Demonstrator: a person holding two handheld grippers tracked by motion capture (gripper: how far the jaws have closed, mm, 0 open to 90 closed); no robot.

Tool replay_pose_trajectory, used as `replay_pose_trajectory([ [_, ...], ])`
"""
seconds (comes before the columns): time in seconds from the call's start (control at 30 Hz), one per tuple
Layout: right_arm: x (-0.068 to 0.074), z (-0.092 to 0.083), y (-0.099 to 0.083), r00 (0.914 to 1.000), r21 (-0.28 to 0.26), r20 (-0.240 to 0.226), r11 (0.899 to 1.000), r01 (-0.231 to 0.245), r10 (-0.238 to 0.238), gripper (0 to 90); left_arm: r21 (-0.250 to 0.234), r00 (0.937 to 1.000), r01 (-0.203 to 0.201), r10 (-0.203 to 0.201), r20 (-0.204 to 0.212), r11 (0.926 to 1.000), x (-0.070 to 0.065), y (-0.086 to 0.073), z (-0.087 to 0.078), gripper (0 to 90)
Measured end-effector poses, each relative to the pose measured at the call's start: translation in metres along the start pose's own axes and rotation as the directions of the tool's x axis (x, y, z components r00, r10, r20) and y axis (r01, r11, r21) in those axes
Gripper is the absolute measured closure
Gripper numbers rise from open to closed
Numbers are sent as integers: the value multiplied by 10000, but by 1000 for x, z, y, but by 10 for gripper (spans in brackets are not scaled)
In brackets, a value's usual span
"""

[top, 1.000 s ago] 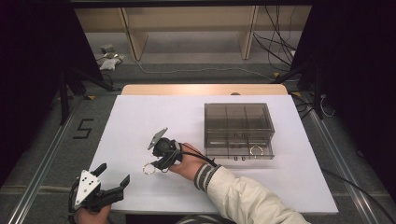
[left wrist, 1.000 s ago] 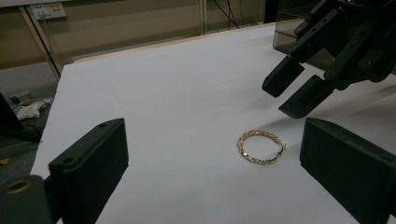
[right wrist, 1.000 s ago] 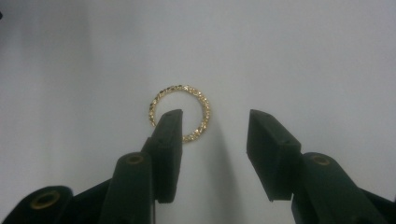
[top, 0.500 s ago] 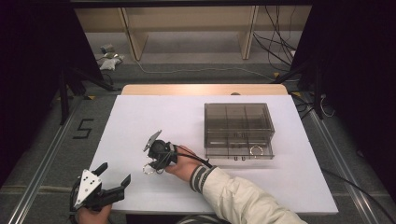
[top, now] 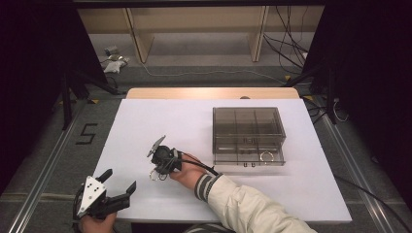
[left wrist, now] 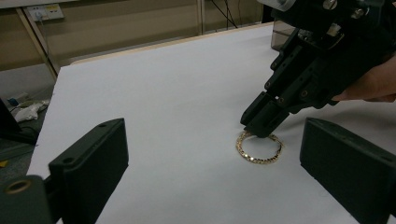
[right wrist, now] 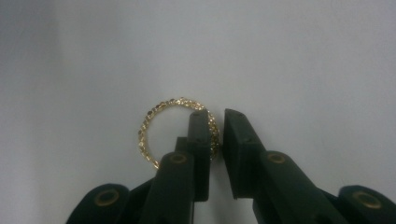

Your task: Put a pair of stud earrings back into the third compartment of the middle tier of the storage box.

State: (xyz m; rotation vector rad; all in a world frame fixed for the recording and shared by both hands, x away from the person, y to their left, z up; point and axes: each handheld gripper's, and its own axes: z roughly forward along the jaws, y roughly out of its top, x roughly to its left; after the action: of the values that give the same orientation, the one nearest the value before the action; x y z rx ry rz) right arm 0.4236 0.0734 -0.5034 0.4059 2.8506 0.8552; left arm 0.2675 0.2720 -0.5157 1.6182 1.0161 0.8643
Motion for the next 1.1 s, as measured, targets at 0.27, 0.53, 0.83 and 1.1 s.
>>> replay_pose_trajectory([
  [0.27, 2, -1, 1, 10000, 87, 21, 10000, 48, -49, 863, -6, 10000, -8, 8, -7, 10000, 0, 0, 0, 75],
  [0.53, 0, -11, 2, 9999, -182, 67, 9998, -110, 112, 863, -10, 10000, 3, -3, -10, 10000, 0, 0, 0, 75],
  [0.83, -3, -32, 1, 9998, -667, 189, 9977, -85, 98, 863, 3, 10000, -22, 22, 2, 10000, 0, 1, 1, 75],
  [1.1, -6, -50, -2, 9993, -999, 350, 9949, -111, 147, 863, -28, 10000, -16, 17, 41, 10000, -1, 1, 3, 75],
])
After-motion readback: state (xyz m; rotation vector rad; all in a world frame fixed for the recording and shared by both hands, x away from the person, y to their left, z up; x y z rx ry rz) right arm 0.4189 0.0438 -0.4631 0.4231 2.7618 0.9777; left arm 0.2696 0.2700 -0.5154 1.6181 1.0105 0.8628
